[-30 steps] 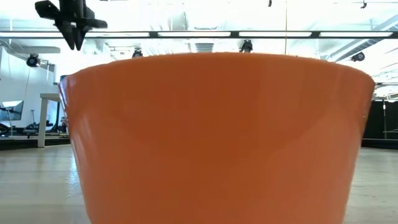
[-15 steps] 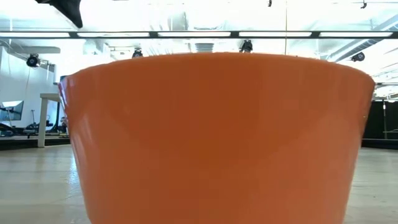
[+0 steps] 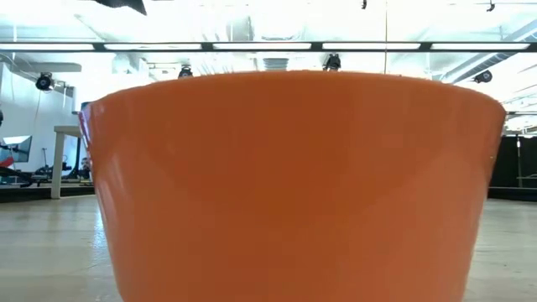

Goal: Pick & Place Mini bowls
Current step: Stack the orange bowl on top of the orange bowl on the shelf

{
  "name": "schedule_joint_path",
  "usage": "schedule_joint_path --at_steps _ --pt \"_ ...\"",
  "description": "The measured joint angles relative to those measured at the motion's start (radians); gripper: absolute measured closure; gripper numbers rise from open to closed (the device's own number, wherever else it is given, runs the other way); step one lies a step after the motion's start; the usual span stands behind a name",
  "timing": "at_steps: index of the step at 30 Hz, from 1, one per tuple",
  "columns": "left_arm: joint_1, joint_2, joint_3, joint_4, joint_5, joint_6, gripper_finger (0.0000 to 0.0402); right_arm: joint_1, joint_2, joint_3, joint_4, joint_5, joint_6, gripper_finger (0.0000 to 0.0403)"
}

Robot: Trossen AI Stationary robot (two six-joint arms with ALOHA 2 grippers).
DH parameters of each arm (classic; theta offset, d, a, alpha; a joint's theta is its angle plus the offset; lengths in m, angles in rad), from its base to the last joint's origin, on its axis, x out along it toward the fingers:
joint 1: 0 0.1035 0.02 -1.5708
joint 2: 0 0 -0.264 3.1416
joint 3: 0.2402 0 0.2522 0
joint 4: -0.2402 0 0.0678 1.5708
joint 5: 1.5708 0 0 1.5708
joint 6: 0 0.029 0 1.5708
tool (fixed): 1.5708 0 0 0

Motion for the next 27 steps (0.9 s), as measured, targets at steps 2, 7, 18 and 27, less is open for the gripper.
schedule_joint_path --at_steps 2,7,18,27 --pt "-0.069 0.026 -0.012 0.033 0.037 0.048 0.0401 0.014 -0.005 -0.018 0.022 0.000 0.001 0.0394" --pt "-0.224 0.107 -0.012 0.057 0.049 0.082 0.0401 0.035 -0.013 -0.029 0.054 0.000 0.001 0.0394" --pt "-0.353 0.283 -0.012 0.177 0.152 -0.003 0.0401 0.049 -0.019 -0.019 0.065 0.001 0.023 0.0394" --pt "-0.354 0.400 -0.012 0.274 0.284 -0.121 0.0398 0.086 -0.047 -0.019 0.038 -0.003 -0.102 0.0394"
